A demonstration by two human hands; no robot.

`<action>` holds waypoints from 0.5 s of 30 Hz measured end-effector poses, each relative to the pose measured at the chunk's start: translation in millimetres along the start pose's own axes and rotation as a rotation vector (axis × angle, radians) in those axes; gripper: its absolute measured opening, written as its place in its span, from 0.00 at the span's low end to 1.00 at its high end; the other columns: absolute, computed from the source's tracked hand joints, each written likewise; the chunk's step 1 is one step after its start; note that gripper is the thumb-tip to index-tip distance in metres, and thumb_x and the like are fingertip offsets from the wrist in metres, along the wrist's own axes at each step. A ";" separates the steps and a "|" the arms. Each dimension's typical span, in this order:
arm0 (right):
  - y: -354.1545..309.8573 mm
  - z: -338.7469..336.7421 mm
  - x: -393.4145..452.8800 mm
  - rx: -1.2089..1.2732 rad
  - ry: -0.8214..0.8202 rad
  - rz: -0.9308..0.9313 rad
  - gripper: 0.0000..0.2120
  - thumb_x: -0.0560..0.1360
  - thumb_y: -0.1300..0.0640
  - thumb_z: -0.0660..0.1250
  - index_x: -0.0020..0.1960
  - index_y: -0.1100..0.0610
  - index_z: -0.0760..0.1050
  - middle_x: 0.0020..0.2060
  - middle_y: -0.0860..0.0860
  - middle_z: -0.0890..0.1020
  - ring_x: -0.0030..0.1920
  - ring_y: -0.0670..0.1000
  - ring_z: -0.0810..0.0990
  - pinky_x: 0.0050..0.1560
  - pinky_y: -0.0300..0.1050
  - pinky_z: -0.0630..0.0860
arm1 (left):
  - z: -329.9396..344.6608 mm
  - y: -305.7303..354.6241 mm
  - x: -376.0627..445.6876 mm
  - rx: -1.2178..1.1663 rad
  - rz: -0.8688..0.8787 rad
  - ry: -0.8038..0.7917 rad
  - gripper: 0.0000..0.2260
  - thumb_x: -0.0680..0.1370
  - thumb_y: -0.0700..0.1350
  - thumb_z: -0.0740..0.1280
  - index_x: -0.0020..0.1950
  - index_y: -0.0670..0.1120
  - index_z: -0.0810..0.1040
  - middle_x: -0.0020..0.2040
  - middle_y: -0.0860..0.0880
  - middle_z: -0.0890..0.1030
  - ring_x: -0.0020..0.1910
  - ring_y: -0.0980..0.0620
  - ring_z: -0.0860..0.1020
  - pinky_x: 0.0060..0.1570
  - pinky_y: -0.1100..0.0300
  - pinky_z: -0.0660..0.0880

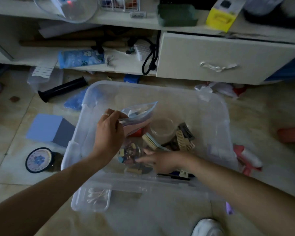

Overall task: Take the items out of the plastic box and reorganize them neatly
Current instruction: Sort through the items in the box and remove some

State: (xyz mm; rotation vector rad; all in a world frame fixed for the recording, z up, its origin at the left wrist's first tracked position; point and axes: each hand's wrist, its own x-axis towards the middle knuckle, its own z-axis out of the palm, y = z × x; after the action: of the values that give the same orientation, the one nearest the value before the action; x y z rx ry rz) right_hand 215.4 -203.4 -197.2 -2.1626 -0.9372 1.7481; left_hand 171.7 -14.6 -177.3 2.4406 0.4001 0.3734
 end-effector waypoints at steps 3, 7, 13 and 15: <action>21.5 -12.8 -5.8 0.180 0.144 0.010 0.20 0.80 0.67 0.60 0.67 0.51 0.78 0.68 0.48 0.76 0.66 0.51 0.76 0.59 0.34 0.72 | 2.1 5.4 1.6 -0.004 -0.017 0.033 0.15 0.75 0.30 0.58 0.49 0.44 0.81 0.47 0.50 0.76 0.46 0.55 0.72 0.44 0.71 0.62; 75.8 -37.7 -15.8 0.137 0.893 0.362 0.10 0.78 0.62 0.60 0.53 0.57 0.79 0.51 0.58 0.83 0.51 0.60 0.82 0.47 0.47 0.78 | 5.3 6.8 3.8 -0.005 -0.052 0.045 0.15 0.76 0.31 0.57 0.51 0.43 0.81 0.49 0.47 0.78 0.49 0.50 0.74 0.47 0.63 0.65; 93.1 -28.9 -15.5 0.009 0.438 0.612 0.14 0.81 0.61 0.59 0.64 0.63 0.75 0.59 0.59 0.80 0.58 0.58 0.80 0.51 0.46 0.76 | 18.8 8.3 1.9 -0.026 -0.060 0.041 0.15 0.75 0.31 0.57 0.51 0.44 0.81 0.50 0.47 0.78 0.49 0.49 0.74 0.47 0.62 0.66; 86.4 -25.9 -16.3 0.068 0.410 0.482 0.16 0.80 0.64 0.59 0.65 0.63 0.76 0.61 0.58 0.80 0.61 0.58 0.79 0.55 0.47 0.77 | 20.8 10.5 0.5 -0.040 -0.057 0.032 0.16 0.75 0.31 0.57 0.50 0.44 0.81 0.50 0.47 0.78 0.49 0.49 0.74 0.48 0.61 0.67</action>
State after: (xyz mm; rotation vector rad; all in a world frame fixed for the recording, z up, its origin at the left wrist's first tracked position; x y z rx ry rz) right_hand 267.7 -274.3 -222.6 -2.7086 -0.2675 1.3740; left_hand 181.6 -33.5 -186.5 2.3818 0.4712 0.3928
